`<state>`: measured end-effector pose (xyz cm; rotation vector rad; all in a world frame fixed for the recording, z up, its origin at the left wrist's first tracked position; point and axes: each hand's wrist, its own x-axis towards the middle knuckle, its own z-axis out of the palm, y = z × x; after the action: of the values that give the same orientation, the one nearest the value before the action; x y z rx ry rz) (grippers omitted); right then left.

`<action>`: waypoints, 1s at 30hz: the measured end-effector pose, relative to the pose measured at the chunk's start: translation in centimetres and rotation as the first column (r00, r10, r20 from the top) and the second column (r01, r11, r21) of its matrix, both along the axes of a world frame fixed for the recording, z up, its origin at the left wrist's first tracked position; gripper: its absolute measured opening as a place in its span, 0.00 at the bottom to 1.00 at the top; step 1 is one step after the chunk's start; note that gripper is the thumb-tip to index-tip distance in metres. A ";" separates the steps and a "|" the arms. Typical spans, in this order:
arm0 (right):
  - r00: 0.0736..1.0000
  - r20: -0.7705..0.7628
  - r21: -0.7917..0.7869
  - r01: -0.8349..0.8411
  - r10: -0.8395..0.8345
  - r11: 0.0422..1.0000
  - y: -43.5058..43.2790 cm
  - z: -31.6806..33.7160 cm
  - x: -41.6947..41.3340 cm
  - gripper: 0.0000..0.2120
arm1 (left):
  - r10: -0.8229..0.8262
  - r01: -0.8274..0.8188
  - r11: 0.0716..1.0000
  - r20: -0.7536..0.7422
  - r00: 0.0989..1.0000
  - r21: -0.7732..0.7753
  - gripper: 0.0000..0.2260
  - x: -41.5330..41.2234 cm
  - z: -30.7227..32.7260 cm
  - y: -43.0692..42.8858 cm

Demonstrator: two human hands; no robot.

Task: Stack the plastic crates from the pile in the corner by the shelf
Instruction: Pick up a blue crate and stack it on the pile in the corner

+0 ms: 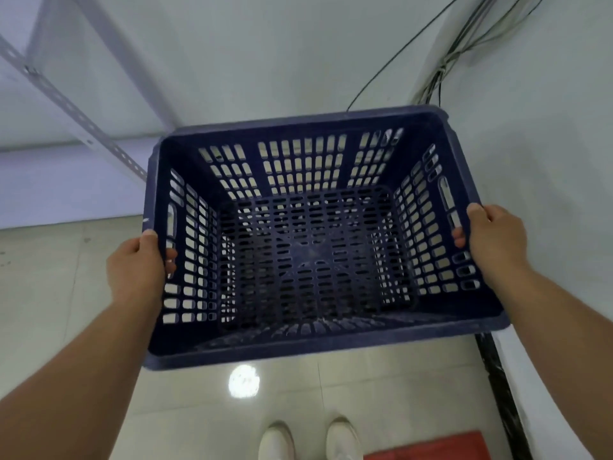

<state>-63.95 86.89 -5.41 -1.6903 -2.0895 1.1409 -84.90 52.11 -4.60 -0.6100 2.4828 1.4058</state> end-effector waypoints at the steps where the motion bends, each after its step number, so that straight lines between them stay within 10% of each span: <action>1: 1.000 -0.002 -0.015 0.005 -0.005 1.000 0.1 0.2 -0.1 0.18 | -0.011 0.011 1.000 0.005 1.000 -0.005 0.16 0.0 0.2 0.1; 30: 0.998 0.014 0.068 -0.054 0.053 0.996 0.0 -1.1 0.2 0.17 | -0.052 0.053 0.998 -0.043 0.998 0.021 0.16 0.2 -1.5 -1.7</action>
<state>-63.71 86.88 -6.53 -1.6236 -2.1679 1.0637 -84.72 50.39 -6.12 -0.5123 2.4930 1.4396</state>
